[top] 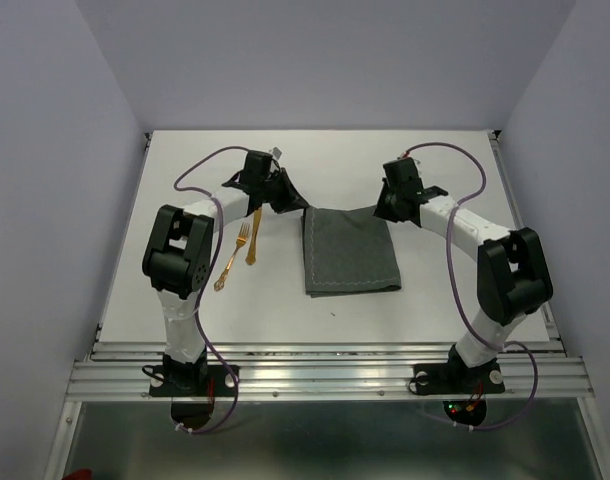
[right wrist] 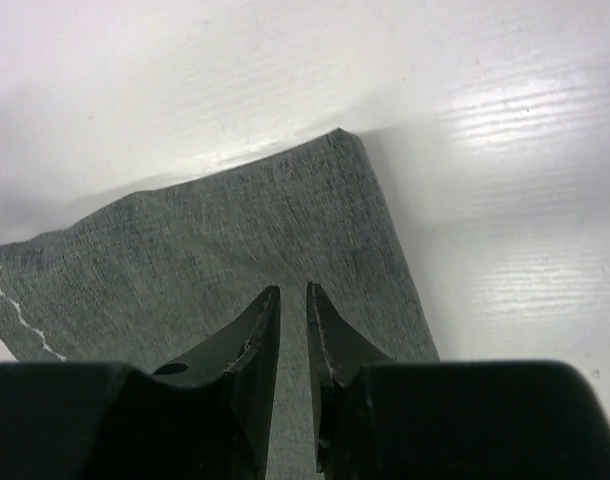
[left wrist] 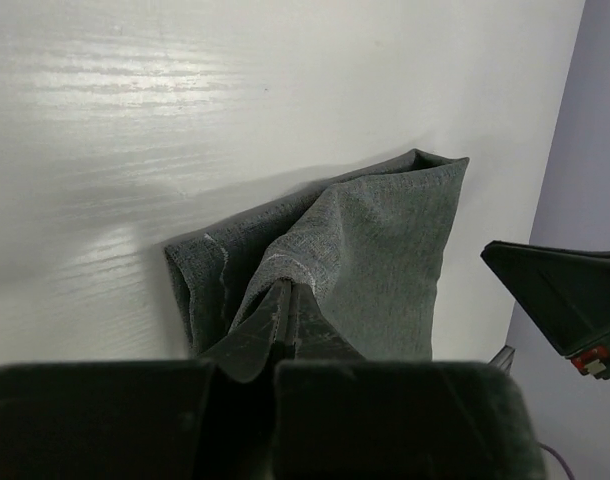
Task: Fold the napkin into a case and place the utensils inside
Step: Fold the rectangle-folded napkin at the center of the board.
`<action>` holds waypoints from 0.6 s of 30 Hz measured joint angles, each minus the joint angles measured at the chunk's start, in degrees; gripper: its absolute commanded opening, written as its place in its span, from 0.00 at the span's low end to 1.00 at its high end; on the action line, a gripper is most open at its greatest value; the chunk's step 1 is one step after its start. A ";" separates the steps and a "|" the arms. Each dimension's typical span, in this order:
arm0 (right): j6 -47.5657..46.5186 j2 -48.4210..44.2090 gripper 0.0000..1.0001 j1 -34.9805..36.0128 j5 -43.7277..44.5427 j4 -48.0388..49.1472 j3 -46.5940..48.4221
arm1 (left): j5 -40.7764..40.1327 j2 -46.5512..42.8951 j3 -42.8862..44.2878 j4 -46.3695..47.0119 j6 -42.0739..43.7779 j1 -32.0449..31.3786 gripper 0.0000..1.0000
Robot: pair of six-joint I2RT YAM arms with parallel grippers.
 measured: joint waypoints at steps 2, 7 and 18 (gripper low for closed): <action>0.00 1.73 0.23 -0.24 -0.33 0.20 1.81 | -0.28 0.00 1.25 -0.87 1.27 0.20 0.00; -0.17 7.63 0.23 -1.70 -1.20 0.28 6.60 | -0.68 0.11 1.66 -3.45 3.04 0.42 0.00; -0.85 15.74 0.23 -3.21 -2.62 0.22 11.50 | -0.96 2.43 1.66 -6.03 5.57 1.68 0.00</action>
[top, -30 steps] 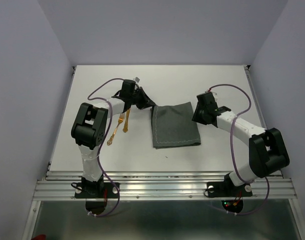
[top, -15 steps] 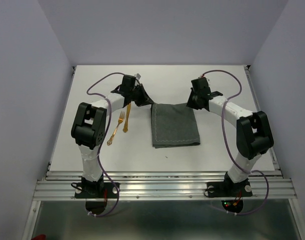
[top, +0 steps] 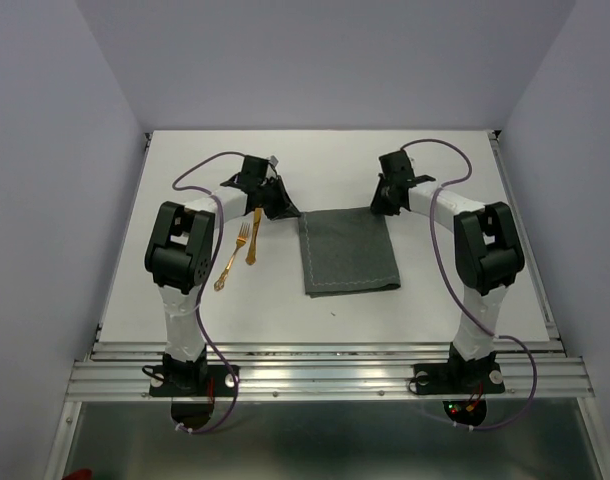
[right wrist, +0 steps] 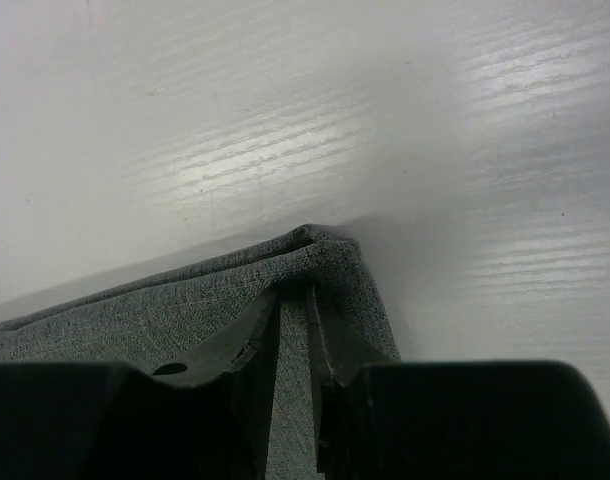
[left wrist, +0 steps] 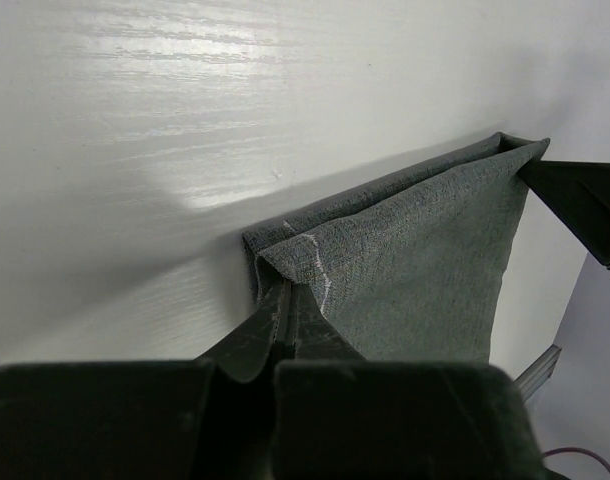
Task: Fold the napkin into a case and place the utensils inside
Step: Fold the rectangle-folded napkin at the center of the board.
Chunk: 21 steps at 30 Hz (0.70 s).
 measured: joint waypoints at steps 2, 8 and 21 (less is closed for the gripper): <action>0.02 0.68 0.23 0.00 -0.17 0.00 0.50 | 0.00 0.13 0.00 -0.15 0.37 0.07 0.00; 0.04 4.15 0.23 0.00 -0.48 0.28 2.03 | -0.04 1.25 0.00 -0.35 1.03 0.17 0.00; 0.07 2.51 0.25 0.00 -2.29 0.28 2.01 | -6.10 -0.44 0.74 -6.03 4.15 0.17 0.64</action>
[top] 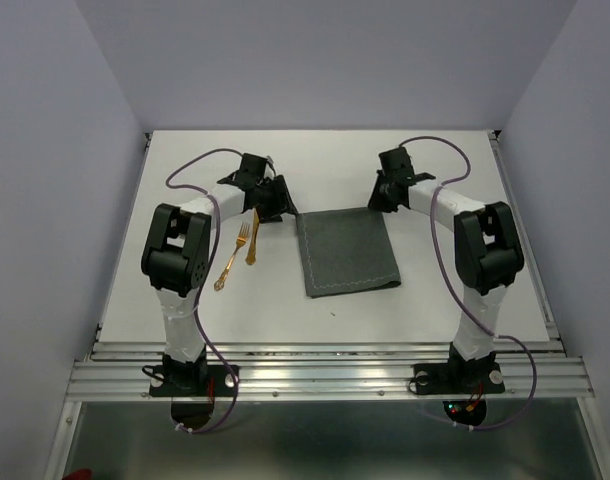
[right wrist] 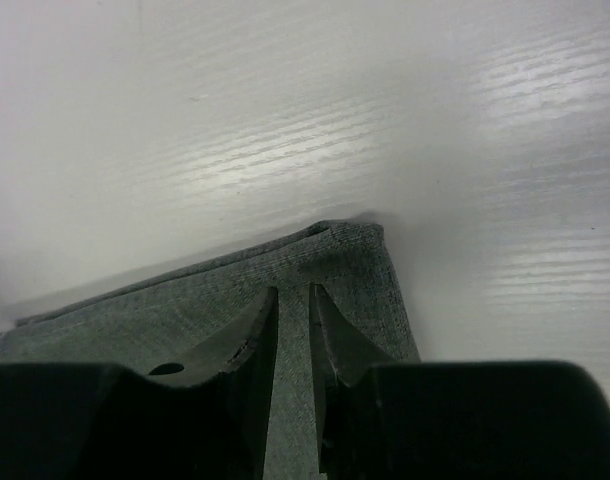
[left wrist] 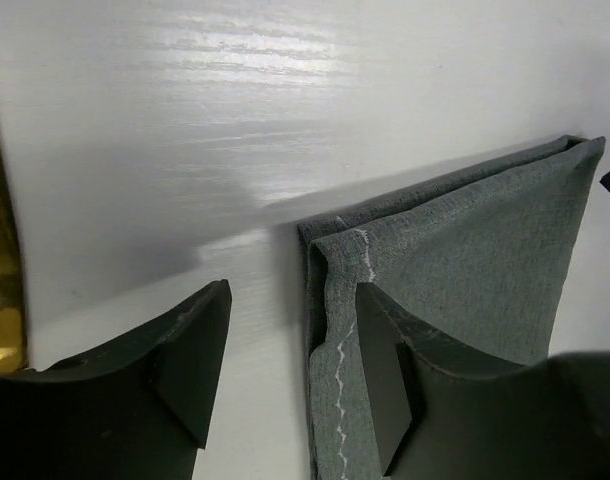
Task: Fold the napkin into a case and place the utensils inside
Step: Fold the rectangle-folded napkin at the center of the board.
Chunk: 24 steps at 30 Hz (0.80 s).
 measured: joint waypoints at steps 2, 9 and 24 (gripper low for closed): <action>-0.04 -2.43 0.25 0.00 0.07 0.00 -0.42 | -1.49 -1.99 0.09 -1.07 0.68 0.00 0.61; -0.22 -7.30 0.24 0.00 0.24 1.57 -2.86 | -1.01 -5.66 0.22 0.37 1.38 -0.42 0.00; -0.68 -3.02 0.24 0.00 1.07 2.49 -6.86 | 2.99 5.07 2.19 4.37 -0.90 -4.42 0.00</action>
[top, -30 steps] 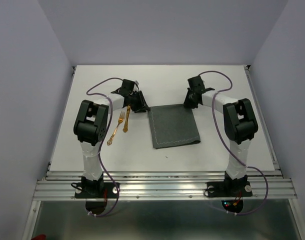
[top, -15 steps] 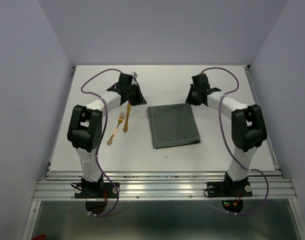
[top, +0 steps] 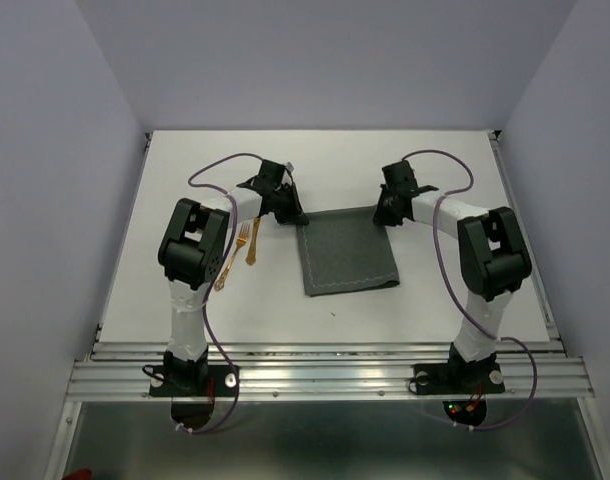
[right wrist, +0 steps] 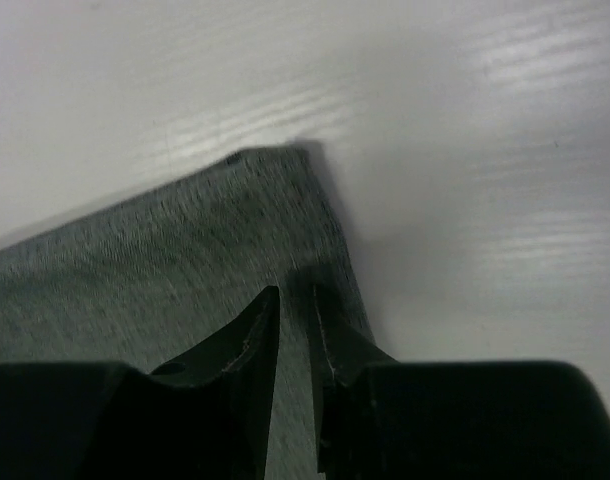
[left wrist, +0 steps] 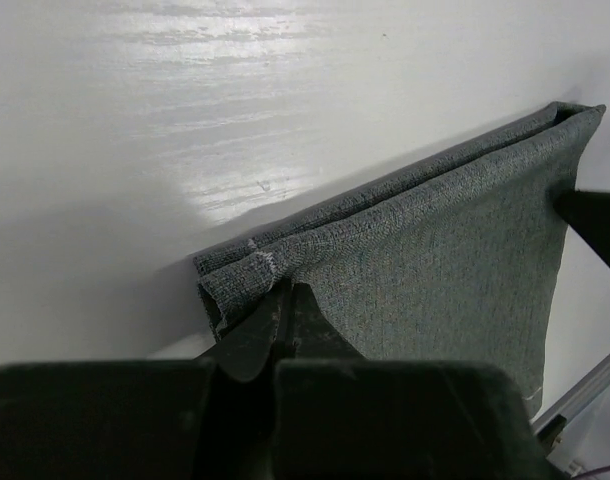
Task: Fold the napkin into a case and place the utensils inside
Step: Fold the rectangle-folded napkin at the center of the board.
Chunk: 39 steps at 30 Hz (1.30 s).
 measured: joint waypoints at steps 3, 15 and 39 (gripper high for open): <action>-0.37 -5.92 0.24 0.00 -1.22 -0.59 -4.98 | -1.11 0.00 0.28 -0.09 0.04 0.15 0.00; 5.75 -30.93 0.23 3.72 -3.30 -0.55 -31.08 | -2.86 0.00 0.94 -1.11 0.46 0.13 0.00; 4.55 -24.76 0.43 33.79 10.86 -2.95 -16.59 | -10.34 -25.05 -0.48 -8.39 4.68 0.59 0.33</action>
